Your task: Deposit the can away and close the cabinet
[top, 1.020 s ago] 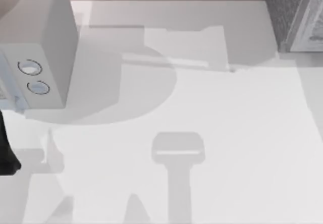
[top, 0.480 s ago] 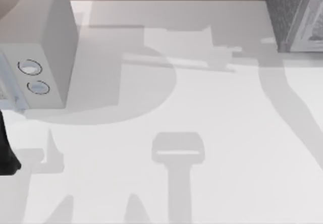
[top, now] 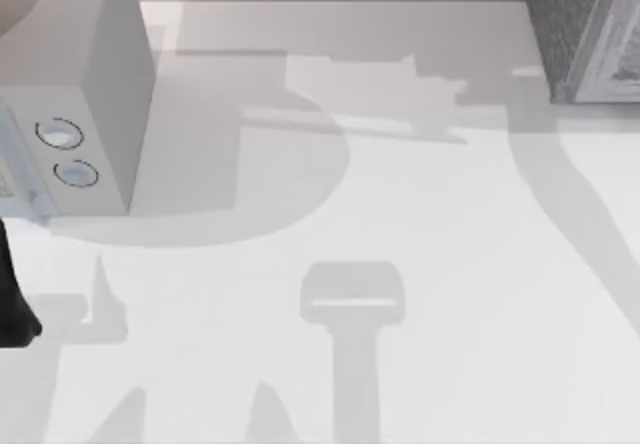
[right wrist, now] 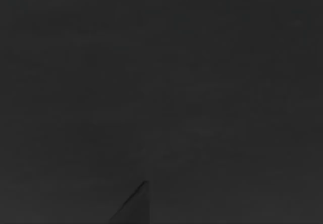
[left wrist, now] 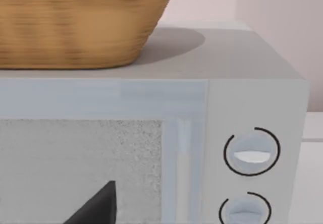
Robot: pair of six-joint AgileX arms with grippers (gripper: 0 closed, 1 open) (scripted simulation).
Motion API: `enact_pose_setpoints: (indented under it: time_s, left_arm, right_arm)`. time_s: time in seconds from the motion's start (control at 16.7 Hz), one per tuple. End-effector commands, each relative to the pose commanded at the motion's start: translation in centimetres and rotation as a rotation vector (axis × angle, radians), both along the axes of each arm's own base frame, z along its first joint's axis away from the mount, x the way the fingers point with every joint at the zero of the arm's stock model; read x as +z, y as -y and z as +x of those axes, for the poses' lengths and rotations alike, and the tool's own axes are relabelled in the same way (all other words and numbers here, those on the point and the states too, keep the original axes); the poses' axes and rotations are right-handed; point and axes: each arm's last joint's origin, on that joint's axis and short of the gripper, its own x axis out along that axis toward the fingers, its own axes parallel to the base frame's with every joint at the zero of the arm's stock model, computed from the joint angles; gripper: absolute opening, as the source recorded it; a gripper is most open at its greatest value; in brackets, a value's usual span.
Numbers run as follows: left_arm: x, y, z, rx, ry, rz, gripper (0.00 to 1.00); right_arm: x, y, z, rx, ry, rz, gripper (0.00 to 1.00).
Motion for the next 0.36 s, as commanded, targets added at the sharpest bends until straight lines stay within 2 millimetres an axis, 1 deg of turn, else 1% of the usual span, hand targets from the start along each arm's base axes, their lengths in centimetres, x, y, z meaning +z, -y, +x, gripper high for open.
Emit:
enact_pose_setpoints:
  time_s: [0.3,0.36]
  left_arm:
    - [0.0,0.0,0.0,0.0,0.0,0.0,1.0]
    - [0.0,0.0,0.0,0.0,0.0,0.0,1.0]
  right_arm:
    - [-0.1,0.1,2.9,0.0,0.0,0.0,1.0]
    - [0.0,0.2,3.1,0.0,0.002,0.001,1.0]
